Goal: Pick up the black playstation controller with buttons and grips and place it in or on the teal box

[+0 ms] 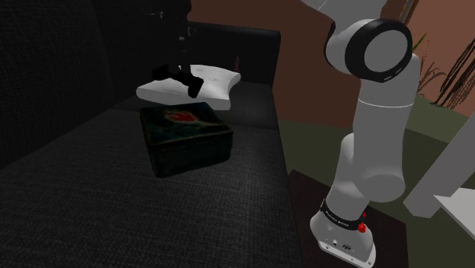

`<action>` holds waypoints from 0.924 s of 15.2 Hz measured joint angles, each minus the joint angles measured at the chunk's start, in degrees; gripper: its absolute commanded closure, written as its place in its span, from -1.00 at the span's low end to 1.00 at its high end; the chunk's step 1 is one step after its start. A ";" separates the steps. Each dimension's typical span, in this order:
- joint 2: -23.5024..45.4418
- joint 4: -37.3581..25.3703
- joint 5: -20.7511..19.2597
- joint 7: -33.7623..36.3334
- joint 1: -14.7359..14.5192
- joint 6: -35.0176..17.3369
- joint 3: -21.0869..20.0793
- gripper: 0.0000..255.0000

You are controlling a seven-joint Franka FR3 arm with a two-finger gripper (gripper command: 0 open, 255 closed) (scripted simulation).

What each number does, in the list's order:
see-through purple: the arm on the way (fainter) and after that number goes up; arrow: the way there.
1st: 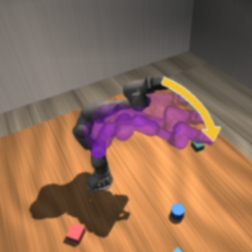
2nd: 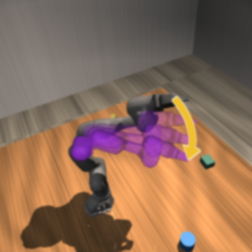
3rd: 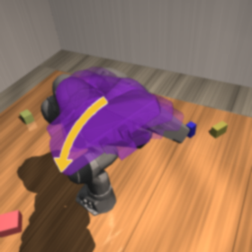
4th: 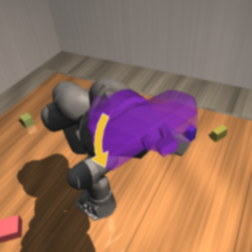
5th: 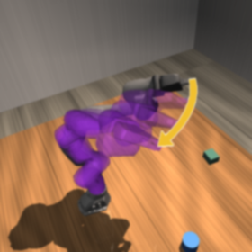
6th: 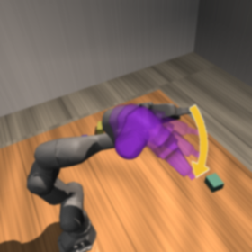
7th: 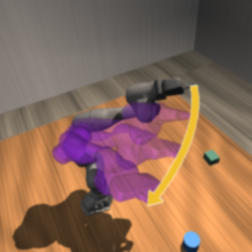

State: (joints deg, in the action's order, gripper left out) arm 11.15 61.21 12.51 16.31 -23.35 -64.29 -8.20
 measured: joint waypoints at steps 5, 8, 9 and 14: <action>-3.67 9.47 -0.01 -1.55 0.21 -5.66 0.19 1.00; -4.93 13.44 -0.02 -2.17 0.23 -8.32 0.22 1.00; -5.22 14.65 -0.03 -2.34 0.22 -9.22 0.22 1.00; -6.80 19.43 -0.07 -3.17 0.33 -12.67 0.37 1.00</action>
State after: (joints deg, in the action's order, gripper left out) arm 4.35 80.64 12.44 13.14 -23.02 -76.96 -7.83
